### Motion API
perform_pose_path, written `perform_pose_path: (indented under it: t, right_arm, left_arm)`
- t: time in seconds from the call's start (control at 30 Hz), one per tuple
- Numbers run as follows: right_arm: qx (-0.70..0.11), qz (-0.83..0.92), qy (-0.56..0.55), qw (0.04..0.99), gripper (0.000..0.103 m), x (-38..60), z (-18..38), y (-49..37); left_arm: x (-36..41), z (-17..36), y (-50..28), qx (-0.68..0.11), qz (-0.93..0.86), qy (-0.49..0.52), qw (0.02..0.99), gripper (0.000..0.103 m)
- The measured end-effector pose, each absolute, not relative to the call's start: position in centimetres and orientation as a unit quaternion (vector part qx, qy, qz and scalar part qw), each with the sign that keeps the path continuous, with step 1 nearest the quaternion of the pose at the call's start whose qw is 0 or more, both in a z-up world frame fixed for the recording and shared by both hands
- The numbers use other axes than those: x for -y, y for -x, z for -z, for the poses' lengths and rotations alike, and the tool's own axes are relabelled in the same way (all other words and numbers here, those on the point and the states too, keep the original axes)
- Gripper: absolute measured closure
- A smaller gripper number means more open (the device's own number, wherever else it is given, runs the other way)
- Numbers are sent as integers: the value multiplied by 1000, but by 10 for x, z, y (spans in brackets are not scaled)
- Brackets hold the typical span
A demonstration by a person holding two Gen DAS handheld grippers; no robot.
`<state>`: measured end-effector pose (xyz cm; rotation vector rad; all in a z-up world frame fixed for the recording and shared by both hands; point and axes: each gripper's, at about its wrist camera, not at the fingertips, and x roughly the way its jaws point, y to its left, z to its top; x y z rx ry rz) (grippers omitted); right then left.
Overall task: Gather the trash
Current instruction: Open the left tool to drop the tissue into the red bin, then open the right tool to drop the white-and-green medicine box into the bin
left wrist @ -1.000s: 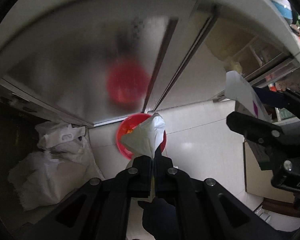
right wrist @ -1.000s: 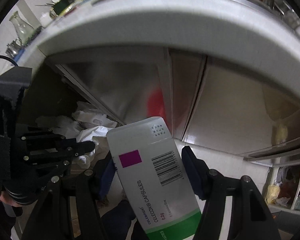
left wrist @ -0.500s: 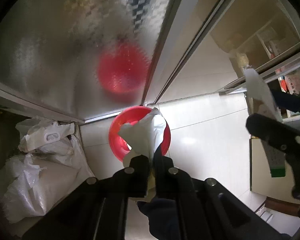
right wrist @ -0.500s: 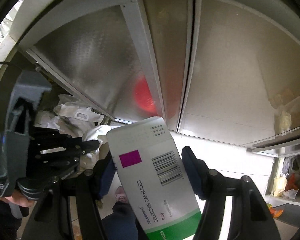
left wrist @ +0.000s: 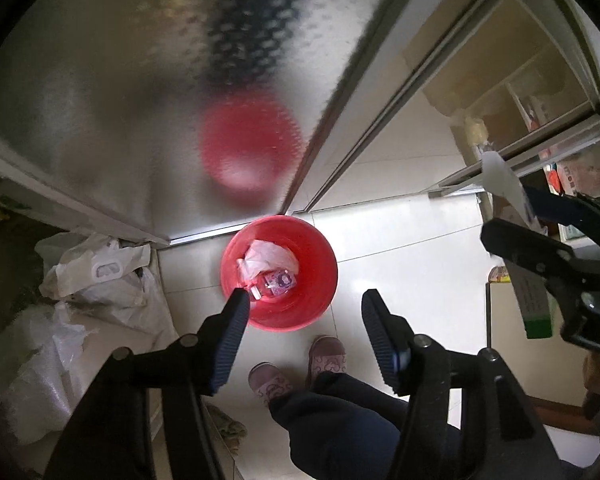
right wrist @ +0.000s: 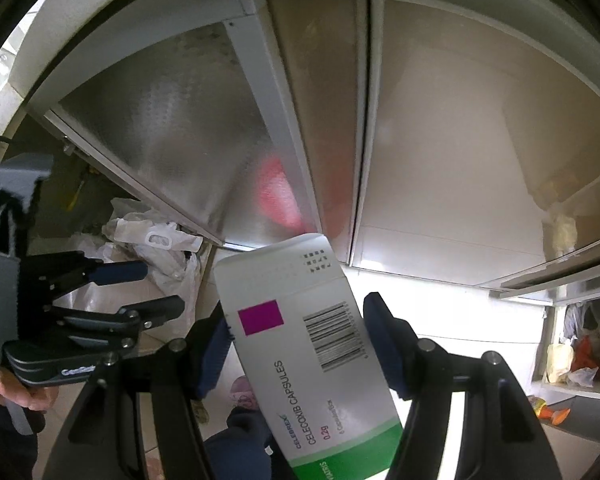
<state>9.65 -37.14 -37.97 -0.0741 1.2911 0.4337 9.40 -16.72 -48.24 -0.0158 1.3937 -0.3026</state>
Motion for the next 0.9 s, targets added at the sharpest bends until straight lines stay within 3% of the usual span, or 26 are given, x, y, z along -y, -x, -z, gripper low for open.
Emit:
perform_pose_path:
  t: [0.1,0.17,0.3,0.43,0.8,0.9]
  right_arm:
    - [-595,-207,35,775,41,361,385,-96]
    - [-595,-212,36,775,41,355,389,-97]
    - [-599,-222,36,769,41,347,401,-97]
    - [-603,-238,45,760,41,332,419,-94]
    - [-607,-274,72,742,41,300,459,-88]
    - [-599,-278,94,745,33,290,464,-87]
  left_arm:
    - [155,479,-91,-628,127,13,768,46]
    - [146,481,-88,-627,122,20,769,41]
    - [134,489,-85,-619,98,-2,779,14]
    - [121,502,-83,-614,88,-7,784,0]
    - [90,531,-73,-621,57,1,782,0]
    - [85,534,-67,-624,49,-2,780,0]
